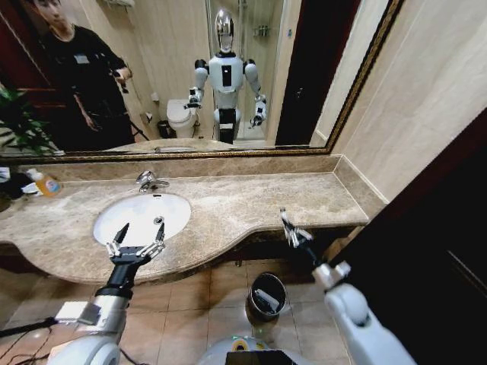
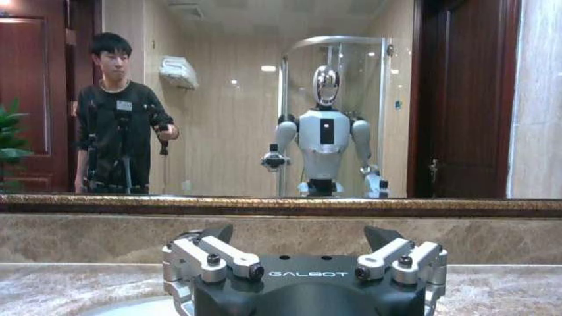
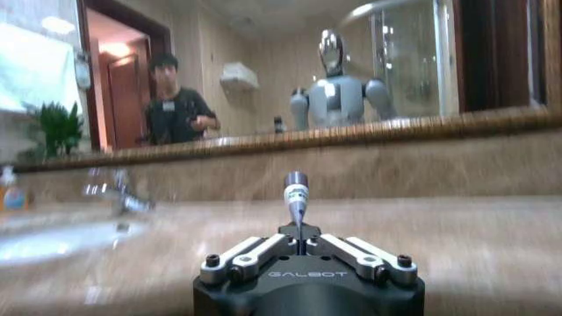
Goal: Pick up the trash from the sink and place it in the trash bin.
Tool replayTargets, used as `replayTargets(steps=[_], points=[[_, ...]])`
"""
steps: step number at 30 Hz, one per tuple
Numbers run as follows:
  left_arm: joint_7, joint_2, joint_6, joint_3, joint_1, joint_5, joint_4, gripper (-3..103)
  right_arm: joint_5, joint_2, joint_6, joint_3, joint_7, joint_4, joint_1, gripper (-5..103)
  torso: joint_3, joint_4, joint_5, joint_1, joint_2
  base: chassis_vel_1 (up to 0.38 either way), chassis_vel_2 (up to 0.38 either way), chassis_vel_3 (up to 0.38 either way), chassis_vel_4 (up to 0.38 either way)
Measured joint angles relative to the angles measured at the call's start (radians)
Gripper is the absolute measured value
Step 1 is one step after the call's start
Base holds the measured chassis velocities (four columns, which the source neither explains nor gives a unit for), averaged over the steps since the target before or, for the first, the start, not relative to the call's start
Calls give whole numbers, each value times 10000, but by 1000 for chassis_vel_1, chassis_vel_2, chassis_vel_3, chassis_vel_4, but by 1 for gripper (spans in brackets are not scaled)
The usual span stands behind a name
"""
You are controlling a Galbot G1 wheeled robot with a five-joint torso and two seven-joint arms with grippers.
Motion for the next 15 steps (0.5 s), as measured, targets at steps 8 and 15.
replayTargets(steps=[8, 15], points=[[0, 0, 0, 0, 0, 0, 1, 100, -193, 332, 999, -189, -144, -1781, -649, 1, 0, -2, 3, -2, 0, 0, 0, 0, 0], [0, 0, 0, 0, 0, 0, 0, 100, -61, 571, 730, -434, -125, -3510, -43, 1, 1, 0, 3, -1, -1, 0, 0, 0, 0]])
